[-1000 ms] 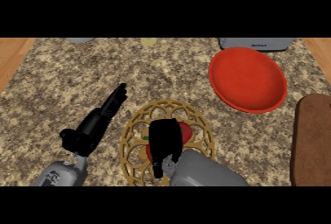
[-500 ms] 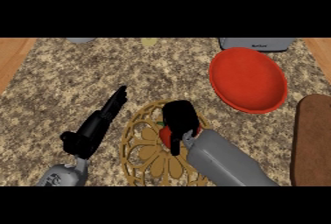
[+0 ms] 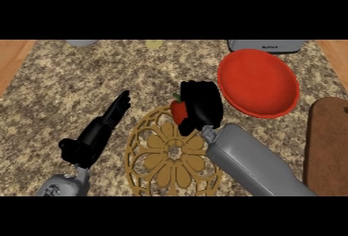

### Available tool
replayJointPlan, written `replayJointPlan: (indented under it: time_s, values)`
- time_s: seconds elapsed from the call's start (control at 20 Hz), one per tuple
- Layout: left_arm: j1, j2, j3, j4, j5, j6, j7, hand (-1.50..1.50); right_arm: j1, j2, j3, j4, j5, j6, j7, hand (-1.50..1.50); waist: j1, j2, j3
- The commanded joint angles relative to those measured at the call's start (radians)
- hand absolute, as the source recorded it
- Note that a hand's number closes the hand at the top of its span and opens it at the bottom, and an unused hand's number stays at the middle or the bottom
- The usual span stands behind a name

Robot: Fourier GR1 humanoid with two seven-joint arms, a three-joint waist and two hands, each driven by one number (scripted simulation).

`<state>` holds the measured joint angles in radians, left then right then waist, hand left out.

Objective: Pick the bell pepper from the placemat and place it in the bowl

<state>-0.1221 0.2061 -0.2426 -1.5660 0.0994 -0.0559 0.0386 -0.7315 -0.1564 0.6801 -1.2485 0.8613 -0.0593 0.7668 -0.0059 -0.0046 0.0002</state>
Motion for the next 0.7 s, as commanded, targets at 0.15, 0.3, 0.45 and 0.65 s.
replayJointPlan:
  time_s: [0.15,0.3,0.45,0.65]
  values:
    - [0.03,0.033,0.027,-0.022,0.017,-0.037,-0.007,0.0,-0.001,-0.031,-0.167,-0.197,0.005,-0.154,0.008,1.5,0.0,0.002,0.0]
    - [-0.035,-0.045,-0.001,0.037,-0.04,0.02,-0.006,0.0,0.039,-0.045,-0.229,-0.225,0.001,-0.148,0.001,1.5,-0.002,0.004,0.0]
    - [-0.021,-0.024,0.015,0.001,-0.006,-0.037,0.017,0.0,-0.026,-0.077,-0.333,-0.152,-0.015,-0.091,-0.05,1.5,0.007,0.004,0.0]
    - [0.011,-0.005,0.044,0.052,-0.016,-0.064,-0.065,0.0,0.018,-0.102,-0.333,-0.078,0.085,-0.135,-0.064,1.5,0.009,0.006,-0.001]
